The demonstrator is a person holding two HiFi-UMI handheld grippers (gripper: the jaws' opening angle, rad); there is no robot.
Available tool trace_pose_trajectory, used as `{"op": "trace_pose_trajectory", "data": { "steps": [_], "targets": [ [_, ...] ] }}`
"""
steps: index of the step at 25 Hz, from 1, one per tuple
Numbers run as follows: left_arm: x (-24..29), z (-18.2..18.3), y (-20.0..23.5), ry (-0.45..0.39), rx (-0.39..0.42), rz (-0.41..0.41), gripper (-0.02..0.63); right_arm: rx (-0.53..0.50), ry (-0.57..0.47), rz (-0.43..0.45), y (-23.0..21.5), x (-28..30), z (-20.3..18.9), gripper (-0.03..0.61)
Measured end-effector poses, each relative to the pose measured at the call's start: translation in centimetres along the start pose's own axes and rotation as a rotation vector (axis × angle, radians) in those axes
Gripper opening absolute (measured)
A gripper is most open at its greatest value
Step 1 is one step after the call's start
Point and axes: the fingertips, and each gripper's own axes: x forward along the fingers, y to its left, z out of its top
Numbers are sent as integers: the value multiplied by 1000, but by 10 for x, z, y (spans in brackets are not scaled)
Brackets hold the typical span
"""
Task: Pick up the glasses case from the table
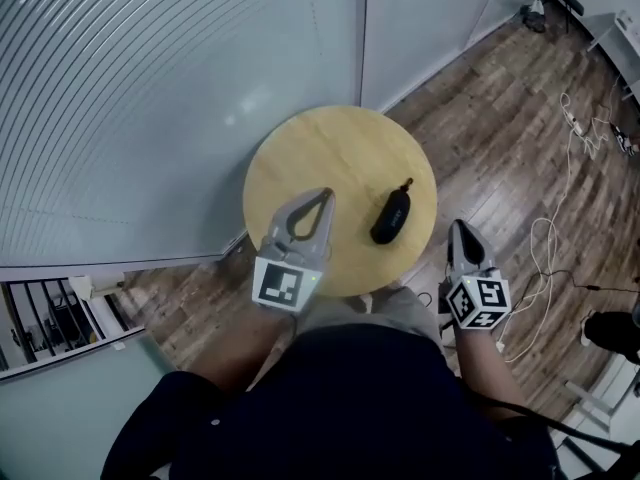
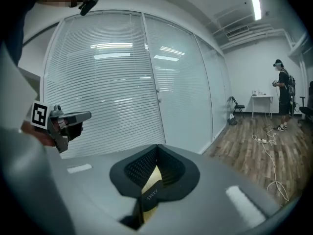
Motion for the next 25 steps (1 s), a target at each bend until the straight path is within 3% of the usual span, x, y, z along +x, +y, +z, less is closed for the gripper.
{"op": "trace_pose_trajectory", "data": {
  "steps": [7, 17, 22, 25],
  "targets": [
    [20, -29, 30, 61, 12, 123, 3, 14, 103, 128, 3, 55, -35, 8],
    [53, -109, 52, 187, -54, 147, 3, 24, 253, 180, 5, 129, -113, 12],
    [68, -144, 62, 224, -74, 148, 3, 83, 345, 172, -1, 154, -158, 209],
    [70, -164, 71, 251, -89, 163, 3, 144, 379, 175, -4, 165, -181, 264]
  ]
}}
